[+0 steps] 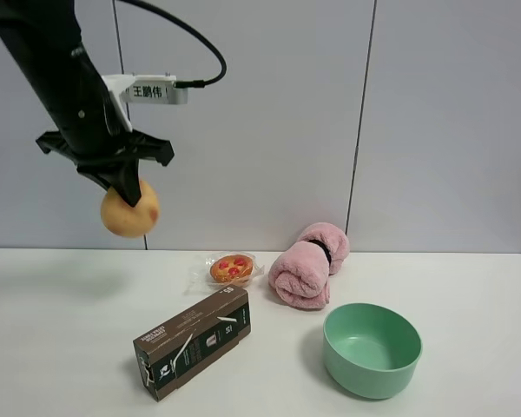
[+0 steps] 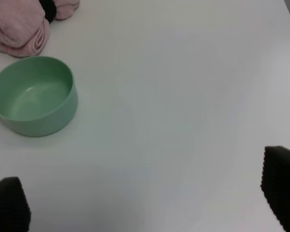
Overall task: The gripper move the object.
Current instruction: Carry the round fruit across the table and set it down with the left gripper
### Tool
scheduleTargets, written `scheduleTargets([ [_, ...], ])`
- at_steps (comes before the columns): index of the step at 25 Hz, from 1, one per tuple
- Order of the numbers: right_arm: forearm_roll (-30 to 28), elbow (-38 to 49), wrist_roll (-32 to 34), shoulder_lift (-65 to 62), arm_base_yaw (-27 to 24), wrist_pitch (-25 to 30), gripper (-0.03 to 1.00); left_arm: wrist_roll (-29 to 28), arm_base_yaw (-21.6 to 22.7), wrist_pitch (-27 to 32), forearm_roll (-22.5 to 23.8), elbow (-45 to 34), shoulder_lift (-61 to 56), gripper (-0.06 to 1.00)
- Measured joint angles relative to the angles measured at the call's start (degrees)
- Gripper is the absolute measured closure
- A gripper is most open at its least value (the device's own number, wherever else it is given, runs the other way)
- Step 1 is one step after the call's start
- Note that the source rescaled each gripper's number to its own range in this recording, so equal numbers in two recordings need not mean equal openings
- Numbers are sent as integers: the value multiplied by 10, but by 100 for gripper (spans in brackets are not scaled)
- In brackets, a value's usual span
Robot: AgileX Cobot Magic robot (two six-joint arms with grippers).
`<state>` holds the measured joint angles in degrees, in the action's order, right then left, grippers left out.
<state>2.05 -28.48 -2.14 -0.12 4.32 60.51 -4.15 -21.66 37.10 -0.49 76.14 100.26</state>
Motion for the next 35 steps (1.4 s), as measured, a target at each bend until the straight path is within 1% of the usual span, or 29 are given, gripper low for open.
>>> scheduleTargets([
  [3, 0, 0, 0, 0, 0, 0, -3, 1, 0, -126, -26, -95, -10, 94],
  [4, 0, 0, 0, 0, 0, 0, -3, 1, 0, -154, -31, -115, -10, 94],
  [7, 0, 0, 0, 0, 0, 0, -3, 1, 0, -198, -37, -162, -6, 94],
  [10, 0, 0, 0, 0, 0, 0, -3, 1, 6, -219, -40, -172, 11, 94],
  [13, 0, 0, 0, 0, 0, 0, -3, 1, 14, -256, -40, -173, 35, 94],
  [16, 0, 0, 0, 0, 0, 0, -3, 1, 14, -273, -40, -173, 56, 94],
  [21, 0, 0, 0, 0, 0, 0, -3, 1, 14, -276, -40, -173, 82, 94],
  [28, 0, 0, 0, 0, 0, 0, -3, 1, 14, -277, -40, -173, 83, 94],
  [30, 0, 0, 0, 0, 0, 0, -3, 1, 14, -277, -40, -173, 83, 89],
  [31, 0, 0, 0, 0, 0, 0, -3, 1, 14, -277, -40, -173, 83, 84],
  [32, 0, 0, 0, 0, 0, 0, -3, 1, 14, -277, -40, -173, 83, 75],
  [34, 0, 0, 0, 0, 0, 0, -3, 1, 14, -283, -40, -173, 83, 53],
  [35, 0, 0, 0, 0, 0, 0, -3, 1, 14, -287, -41, -173, 83, 40],
])
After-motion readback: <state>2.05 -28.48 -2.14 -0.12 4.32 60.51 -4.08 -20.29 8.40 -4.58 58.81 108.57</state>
